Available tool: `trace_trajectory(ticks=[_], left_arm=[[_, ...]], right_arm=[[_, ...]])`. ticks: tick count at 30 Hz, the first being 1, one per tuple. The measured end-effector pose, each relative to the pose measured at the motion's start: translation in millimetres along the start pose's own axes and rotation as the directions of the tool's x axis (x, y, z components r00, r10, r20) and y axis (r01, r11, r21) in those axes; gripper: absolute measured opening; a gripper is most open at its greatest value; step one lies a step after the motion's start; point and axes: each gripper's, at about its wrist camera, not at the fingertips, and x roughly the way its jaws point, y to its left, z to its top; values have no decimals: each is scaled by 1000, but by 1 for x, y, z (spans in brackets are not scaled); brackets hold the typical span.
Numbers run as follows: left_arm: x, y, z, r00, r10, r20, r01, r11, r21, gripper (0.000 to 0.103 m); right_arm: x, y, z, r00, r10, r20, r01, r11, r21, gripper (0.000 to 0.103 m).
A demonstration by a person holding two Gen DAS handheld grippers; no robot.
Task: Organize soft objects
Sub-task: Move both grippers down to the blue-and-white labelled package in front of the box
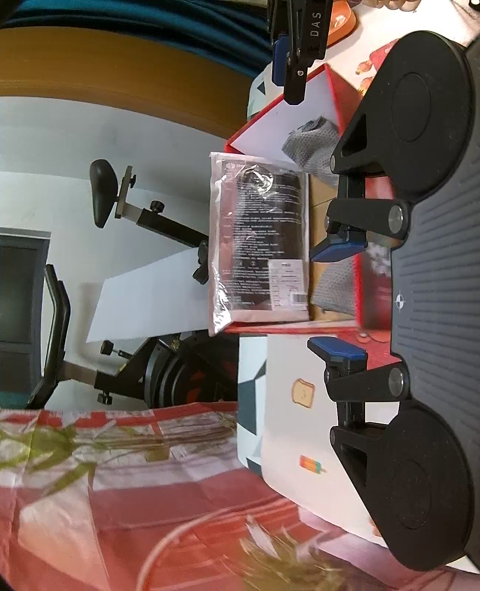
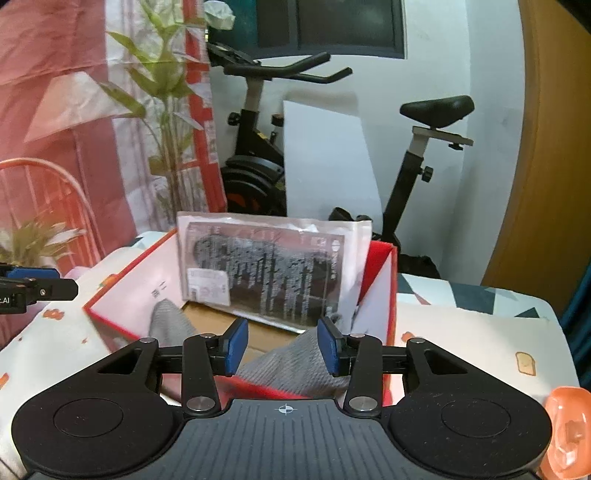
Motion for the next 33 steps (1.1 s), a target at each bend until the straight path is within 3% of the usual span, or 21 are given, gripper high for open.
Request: trace_trajectory(ticks=[2, 5, 7, 9, 12, 14, 16, 19, 23, 33], left_arm=[[-7, 2, -9, 1000, 0, -6, 0, 1000, -8, 47], [-18, 5, -23, 1000, 1, -16, -1, 999, -33, 47], [-27, 6, -33, 1000, -6, -14, 5, 999, -43, 47], [-36, 5, -41, 1000, -13, -5, 12, 999, -45, 47], [-49, 2, -55, 1000, -21, 14, 21, 999, -44, 47], [-55, -3, -65, 1000, -20, 14, 21, 999, -26, 47], [-58, -7, -72, 1000, -21, 8, 21, 1000, -10, 59], [-60, -14, -81, 1000, 4, -4, -4, 1000, 0, 99], [-59, -17, -91, 1000, 13, 0, -13, 1000, -7, 101], [-39, -23, -127, 996, -25, -87, 22, 999, -36, 100]], right_arm=[[-5, 5, -7, 1000, 4, 0, -4, 1000, -6, 39], [-13, 9, -19, 1000, 16, -2, -16, 1000, 7, 49], [-19, 14, -28, 1000, -8, 11, 8, 1000, -7, 63], [-27, 19, -37, 999, -15, 31, 15, 1000, -19, 85], [-38, 24, -49, 998, -13, 54, 14, 1000, -25, 99], [-43, 26, -56, 998, -18, 59, 19, 1000, -15, 102], [-46, 26, -63, 998, -15, 64, 14, 1000, 4, 103], [-47, 27, -74, 998, -22, 55, 21, 1000, 22, 103], [-47, 31, -91, 999, -17, 41, 16, 1000, 27, 103], [-29, 39, -136, 999, 47, -25, -46, 998, 43, 102]])
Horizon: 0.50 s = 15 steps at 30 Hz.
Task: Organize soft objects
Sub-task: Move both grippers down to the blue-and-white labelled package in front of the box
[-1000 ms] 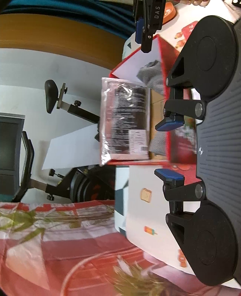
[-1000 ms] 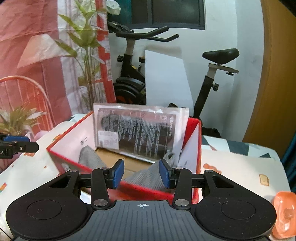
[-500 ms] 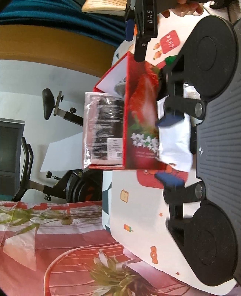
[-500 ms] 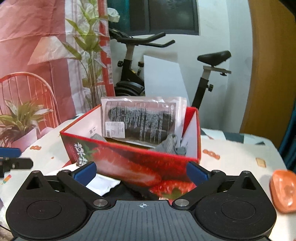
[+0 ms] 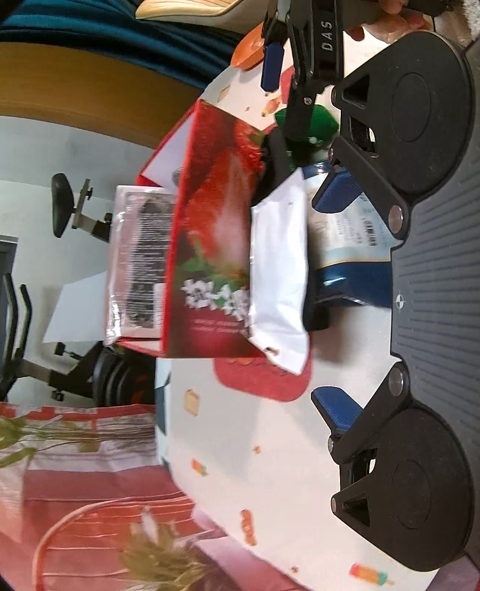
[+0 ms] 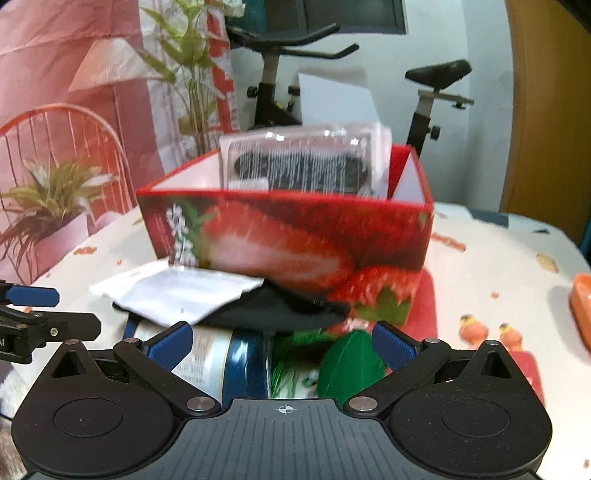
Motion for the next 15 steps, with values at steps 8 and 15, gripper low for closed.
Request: trace_trajectory(ticks=[8, 15], left_arm=[[13, 4, -14, 998, -22, -53, 19, 998, -56, 85], [12, 13, -18, 997, -41, -65, 34, 993, -115, 55]], right_arm=[[8, 6, -14, 998, 44, -33, -44, 999, -10, 86], [1, 11, -14, 996, 89, -27, -90, 996, -25, 63]])
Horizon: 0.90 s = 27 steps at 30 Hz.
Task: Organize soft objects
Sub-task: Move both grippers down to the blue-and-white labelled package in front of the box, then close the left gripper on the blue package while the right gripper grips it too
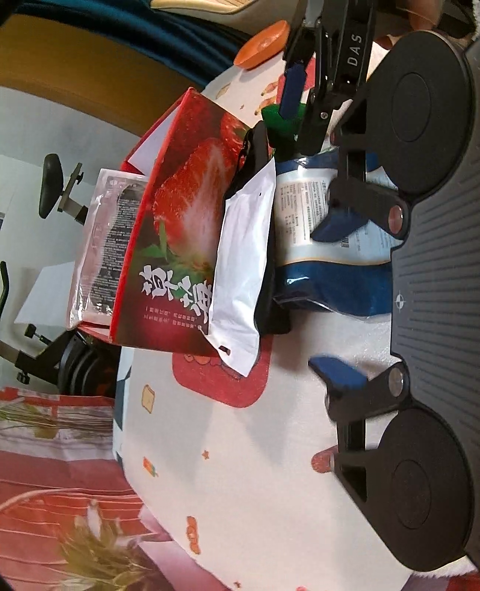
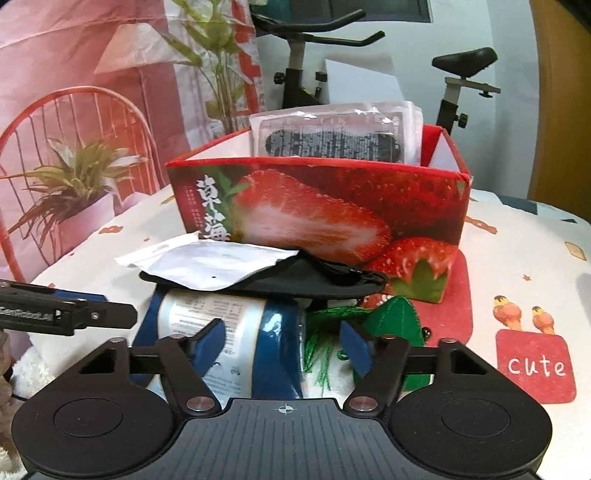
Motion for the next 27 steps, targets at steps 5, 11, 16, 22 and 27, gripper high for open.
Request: trace_trajectory(ticks=[5, 11, 16, 22, 27], left_arm=[[2, -2, -2, 1000, -16, -8, 16, 1000, -4, 52], [6, 0, -3, 999, -27, -22, 27, 1000, -15, 52], [13, -1, -4, 998, -36, -46, 35, 999, -18, 52], [23, 5, 7, 992, -84, -92, 81, 996, -35, 52], [31, 10, 21, 986, -123, -112, 119, 992, -46, 52]], right_arm=[[2, 4, -1, 1000, 26, -13, -26, 1000, -9, 57], [6, 4, -5, 999, 44, -32, -44, 999, 0, 56], [15, 1, -10, 997, 50, -63, -49, 999, 15, 56], [24, 0, -8, 994, 69, -89, -69, 998, 8, 56], [31, -3, -4, 991, 80, -107, -81, 997, -6, 57]])
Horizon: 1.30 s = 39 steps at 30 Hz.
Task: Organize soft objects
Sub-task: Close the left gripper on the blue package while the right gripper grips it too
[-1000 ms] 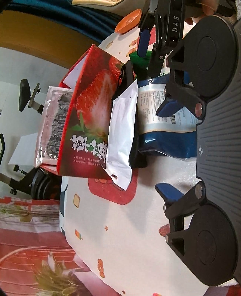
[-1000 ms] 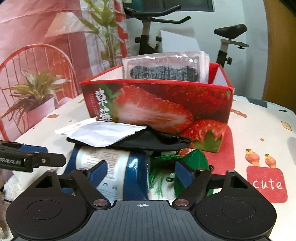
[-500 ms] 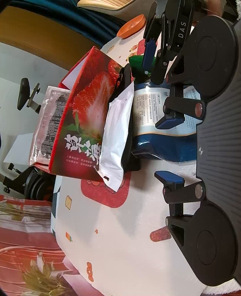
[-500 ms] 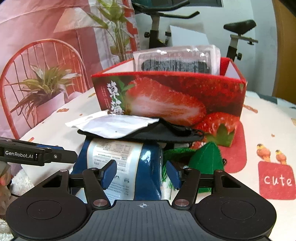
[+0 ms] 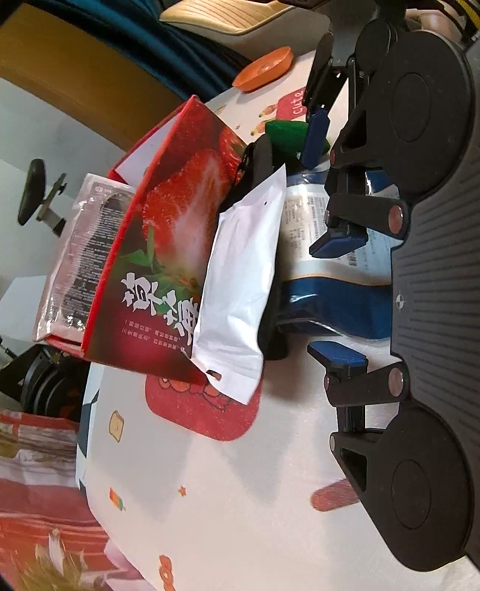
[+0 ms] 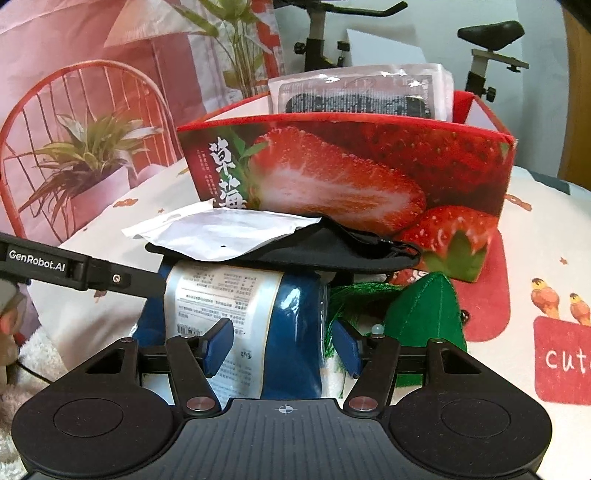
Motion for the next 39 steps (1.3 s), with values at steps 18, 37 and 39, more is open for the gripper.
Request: trace_trajectory(ticks=[18, 37, 39], left_arm=[[25, -4, 11, 997, -17, -69, 25, 994, 110, 54], [28, -18, 6, 993, -61, -106, 72, 991, 109, 52], [28, -16, 6, 992, -53, -111, 65, 992, 108, 52]], right_arm=[[25, 6, 10, 997, 26, -71, -32, 996, -89, 61], [5, 11, 14, 999, -27, -46, 20, 989, -146, 57], [-3, 9, 15, 1000, -21, -19, 18, 990, -143, 57]])
